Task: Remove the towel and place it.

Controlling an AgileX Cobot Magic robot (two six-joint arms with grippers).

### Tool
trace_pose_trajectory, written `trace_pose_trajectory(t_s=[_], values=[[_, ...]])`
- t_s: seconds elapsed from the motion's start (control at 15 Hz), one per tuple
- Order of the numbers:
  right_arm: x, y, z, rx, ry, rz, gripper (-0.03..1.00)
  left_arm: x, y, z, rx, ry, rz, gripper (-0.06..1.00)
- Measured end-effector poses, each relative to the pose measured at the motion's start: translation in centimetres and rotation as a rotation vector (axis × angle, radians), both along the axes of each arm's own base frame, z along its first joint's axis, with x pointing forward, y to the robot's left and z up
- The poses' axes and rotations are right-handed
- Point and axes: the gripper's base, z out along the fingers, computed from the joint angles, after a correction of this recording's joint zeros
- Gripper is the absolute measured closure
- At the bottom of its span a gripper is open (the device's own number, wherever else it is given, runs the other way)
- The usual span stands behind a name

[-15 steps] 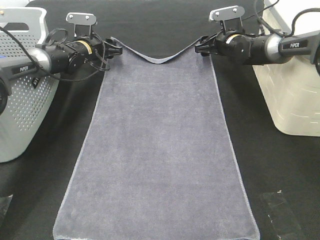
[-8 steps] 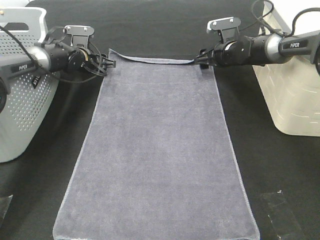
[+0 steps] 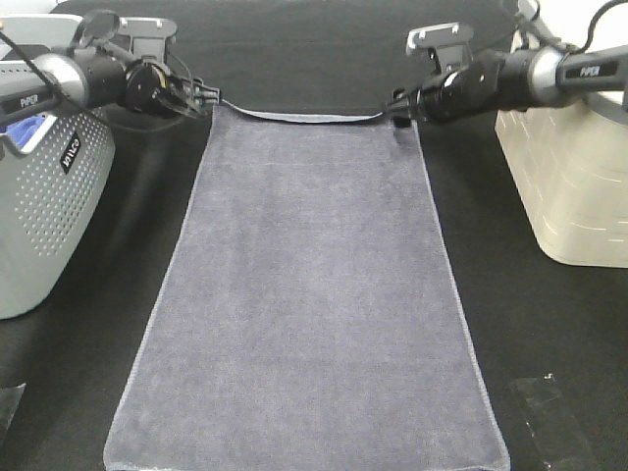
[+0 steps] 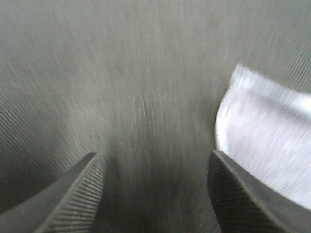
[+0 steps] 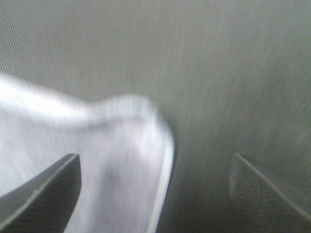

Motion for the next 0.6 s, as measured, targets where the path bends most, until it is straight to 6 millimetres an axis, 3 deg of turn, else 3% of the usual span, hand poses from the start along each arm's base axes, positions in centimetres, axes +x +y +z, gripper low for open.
trace_pose_trajectory(t_s=[0.33, 0.6], values=[[-0.1, 0.0, 4.3, 0.016, -0.053, 0.001, 0.19, 0.6, -0.2, 3.5, -0.092, -0.061, 0.031, 0.34], [-0.9, 0.0, 11.0, 0.043, -0.166, 0.004, 0.19, 0.1, -1.3, 9.7, -0.143, -0.184, 0.003, 0.34]])
